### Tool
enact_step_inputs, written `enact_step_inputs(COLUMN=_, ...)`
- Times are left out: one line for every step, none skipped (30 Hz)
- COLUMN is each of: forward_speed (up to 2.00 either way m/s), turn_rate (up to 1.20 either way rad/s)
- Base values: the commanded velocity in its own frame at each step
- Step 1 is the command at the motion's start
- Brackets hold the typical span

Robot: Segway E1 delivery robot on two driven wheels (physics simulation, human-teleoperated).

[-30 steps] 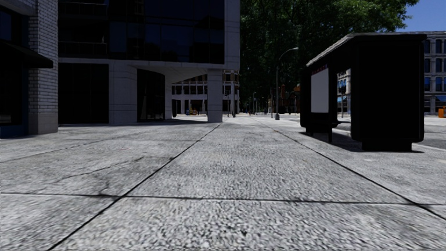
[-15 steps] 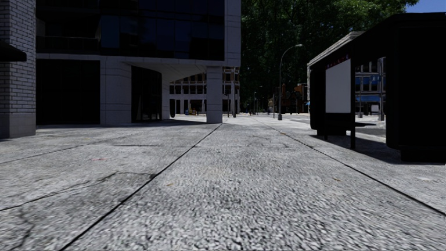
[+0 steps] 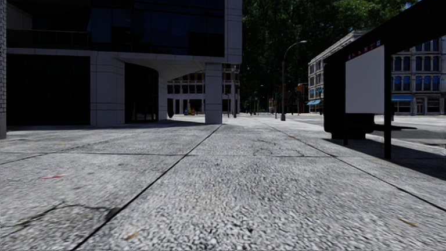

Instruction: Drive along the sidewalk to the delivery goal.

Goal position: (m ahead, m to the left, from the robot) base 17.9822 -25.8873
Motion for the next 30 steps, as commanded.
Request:
enact_step_inputs(forward_speed=2.00, turn_rate=0.00)
enact_step_inputs(forward_speed=2.00, turn_rate=0.00)
enact_step_inputs(forward_speed=2.00, turn_rate=0.00)
enact_step_inputs(forward_speed=2.00, turn_rate=0.00)
enact_step_inputs(forward_speed=2.00, turn_rate=0.00)
enact_step_inputs(forward_speed=2.00, turn_rate=0.00)
enact_step_inputs(forward_speed=2.00, turn_rate=0.00)
enact_step_inputs(forward_speed=2.00, turn_rate=0.00)
enact_step_inputs(forward_speed=2.00, turn_rate=0.00)
enact_step_inputs(forward_speed=2.00, turn_rate=0.00)
enact_step_inputs(forward_speed=2.00, turn_rate=0.00)
enact_step_inputs(forward_speed=2.00, turn_rate=0.00)
enact_step_inputs(forward_speed=2.00, turn_rate=0.00)
enact_step_inputs(forward_speed=2.00, turn_rate=0.00)
enact_step_inputs(forward_speed=2.00, turn_rate=0.00)
enact_step_inputs(forward_speed=2.00, turn_rate=0.00)
enact_step_inputs(forward_speed=2.00, turn_rate=0.00)
enact_step_inputs(forward_speed=2.00, turn_rate=0.00)
enact_step_inputs(forward_speed=2.00, turn_rate=0.00)
enact_step_inputs(forward_speed=2.00, turn_rate=0.00)
enact_step_inputs(forward_speed=2.00, turn_rate=0.00)
enact_step_inputs(forward_speed=2.00, turn_rate=0.00)
enact_step_inputs(forward_speed=2.00, turn_rate=0.00)
enact_step_inputs(forward_speed=2.00, turn_rate=0.00)
enact_step_inputs(forward_speed=2.00, turn_rate=0.00)
enact_step_inputs(forward_speed=2.00, turn_rate=0.00)
enact_step_inputs(forward_speed=2.00, turn_rate=0.00)
enact_step_inputs(forward_speed=2.00, turn_rate=0.00)
enact_step_inputs(forward_speed=2.00, turn_rate=0.00)
enact_step_inputs(forward_speed=2.00, turn_rate=0.00)
